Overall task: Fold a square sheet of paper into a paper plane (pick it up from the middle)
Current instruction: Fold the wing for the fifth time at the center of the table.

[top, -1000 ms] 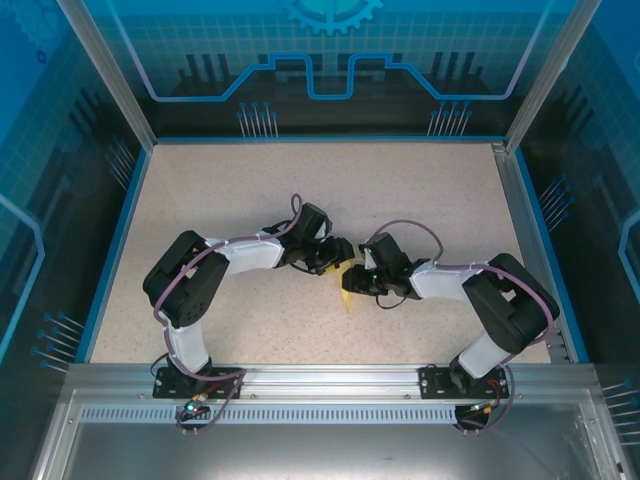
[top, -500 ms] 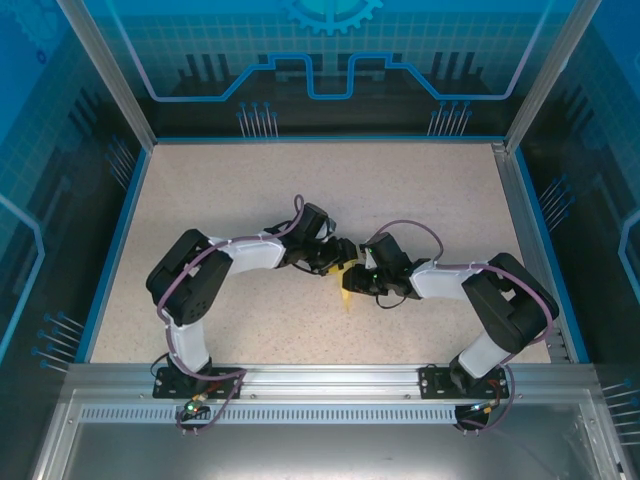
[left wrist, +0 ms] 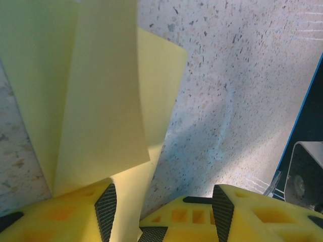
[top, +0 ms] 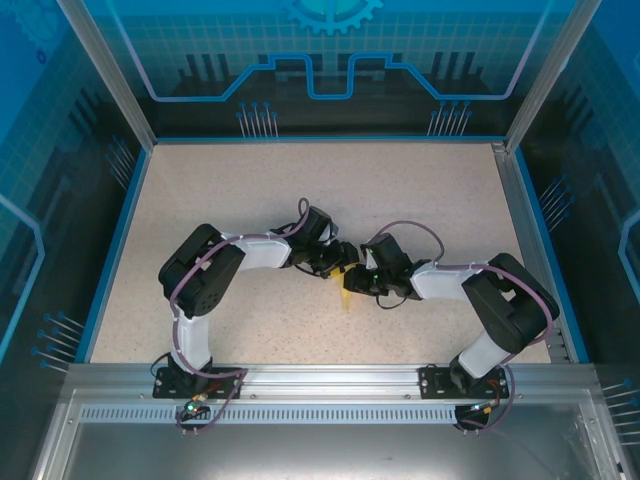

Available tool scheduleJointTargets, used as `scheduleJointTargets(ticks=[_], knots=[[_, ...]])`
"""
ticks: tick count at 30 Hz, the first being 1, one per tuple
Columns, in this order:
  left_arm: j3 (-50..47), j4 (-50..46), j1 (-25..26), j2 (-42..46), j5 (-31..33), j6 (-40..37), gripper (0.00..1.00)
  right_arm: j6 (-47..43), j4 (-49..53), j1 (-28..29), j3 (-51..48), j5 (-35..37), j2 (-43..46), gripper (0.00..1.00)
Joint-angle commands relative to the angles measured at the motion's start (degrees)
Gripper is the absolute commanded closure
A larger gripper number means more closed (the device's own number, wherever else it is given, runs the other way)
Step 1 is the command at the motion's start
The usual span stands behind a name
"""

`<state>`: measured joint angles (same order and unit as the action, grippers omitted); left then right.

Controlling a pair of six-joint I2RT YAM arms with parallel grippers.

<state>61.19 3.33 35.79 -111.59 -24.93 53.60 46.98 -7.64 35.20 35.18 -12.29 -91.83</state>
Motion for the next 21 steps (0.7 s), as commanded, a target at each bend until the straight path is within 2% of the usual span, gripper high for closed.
scheduleJointTargets(ticks=[1, 10, 15, 18, 21], knots=[[0.8, -1.4, 0.2, -1.9, -0.6, -1.1, 0.43, 1.6, 0.2, 0.6, -2.7, -0.2, -3.3, 0.68], [-0.2, -1.9, 0.2, -2.1, -0.7, -1.4, 0.44, 2.5, 2.4, 0.3, -5.8, 1.3, 9.7, 0.62], [0.0, -2.0, 0.2, -2.2, -0.8, -1.6, 0.44, 3.2, -0.8, 0.4, -8.4, -2.1, 16.1, 0.77], [0.1, -2.1, 0.2, -2.2, -1.0, -1.7, 0.44, 3.6, -2.7, 0.8, -8.0, -5.3, 16.7, 0.84], [0.1, -2.3, 0.2, -2.3, -0.9, -1.7, 0.44, 4.6, -4.6, 1.2, -7.3, -6.6, 14.8, 0.87]])
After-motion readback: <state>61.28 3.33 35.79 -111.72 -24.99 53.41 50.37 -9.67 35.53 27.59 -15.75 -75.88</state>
